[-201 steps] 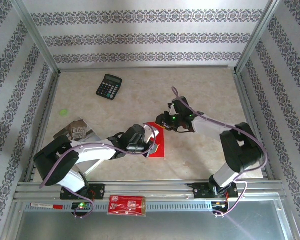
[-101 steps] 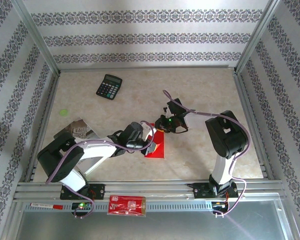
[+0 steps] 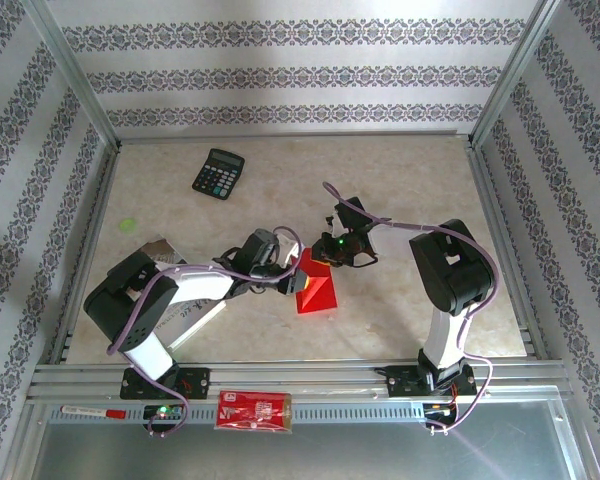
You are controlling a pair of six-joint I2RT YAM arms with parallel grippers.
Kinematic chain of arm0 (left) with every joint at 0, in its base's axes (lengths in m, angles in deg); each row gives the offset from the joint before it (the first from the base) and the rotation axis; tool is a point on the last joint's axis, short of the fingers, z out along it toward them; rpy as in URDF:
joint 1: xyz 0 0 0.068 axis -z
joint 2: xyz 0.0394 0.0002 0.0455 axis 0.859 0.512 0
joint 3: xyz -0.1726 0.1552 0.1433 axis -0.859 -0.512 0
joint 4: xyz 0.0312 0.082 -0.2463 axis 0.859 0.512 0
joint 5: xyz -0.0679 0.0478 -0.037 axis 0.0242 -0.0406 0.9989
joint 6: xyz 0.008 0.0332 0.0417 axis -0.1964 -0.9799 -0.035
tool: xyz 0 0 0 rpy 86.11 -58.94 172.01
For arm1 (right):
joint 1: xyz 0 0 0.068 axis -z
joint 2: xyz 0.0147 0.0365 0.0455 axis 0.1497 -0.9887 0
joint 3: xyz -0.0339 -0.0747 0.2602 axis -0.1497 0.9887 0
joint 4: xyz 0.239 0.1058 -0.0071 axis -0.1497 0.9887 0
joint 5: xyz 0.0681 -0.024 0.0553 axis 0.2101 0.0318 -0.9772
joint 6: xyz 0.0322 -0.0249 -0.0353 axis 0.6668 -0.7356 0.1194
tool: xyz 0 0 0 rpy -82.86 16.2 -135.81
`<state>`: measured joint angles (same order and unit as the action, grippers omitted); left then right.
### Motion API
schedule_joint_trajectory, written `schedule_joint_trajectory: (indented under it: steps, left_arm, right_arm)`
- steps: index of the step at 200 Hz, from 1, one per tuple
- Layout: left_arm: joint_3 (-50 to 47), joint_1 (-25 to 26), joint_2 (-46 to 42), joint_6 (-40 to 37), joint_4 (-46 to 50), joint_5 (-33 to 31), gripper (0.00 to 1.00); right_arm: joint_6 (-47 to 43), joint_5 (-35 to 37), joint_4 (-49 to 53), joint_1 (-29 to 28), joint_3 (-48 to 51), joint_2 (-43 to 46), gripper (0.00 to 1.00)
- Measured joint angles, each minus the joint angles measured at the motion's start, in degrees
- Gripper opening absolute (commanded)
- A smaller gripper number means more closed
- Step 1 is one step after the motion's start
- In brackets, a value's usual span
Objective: Fold a paper plane with a square sheet of paper (pick it up from the middle)
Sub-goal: Fold the triangle a second time at the center of the table.
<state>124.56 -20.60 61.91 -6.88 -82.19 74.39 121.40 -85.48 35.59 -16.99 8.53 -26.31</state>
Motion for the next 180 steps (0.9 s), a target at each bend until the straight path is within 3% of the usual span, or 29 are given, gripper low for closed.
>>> schedule_joint_trajectory:
  steps: [180]
  left_arm:
    - [1.88,-1.62,3.34,-0.15,2.62,3.52,0.0]
  right_arm:
    - [-0.04,0.0,-0.07,0.0,0.09,0.0,0.21]
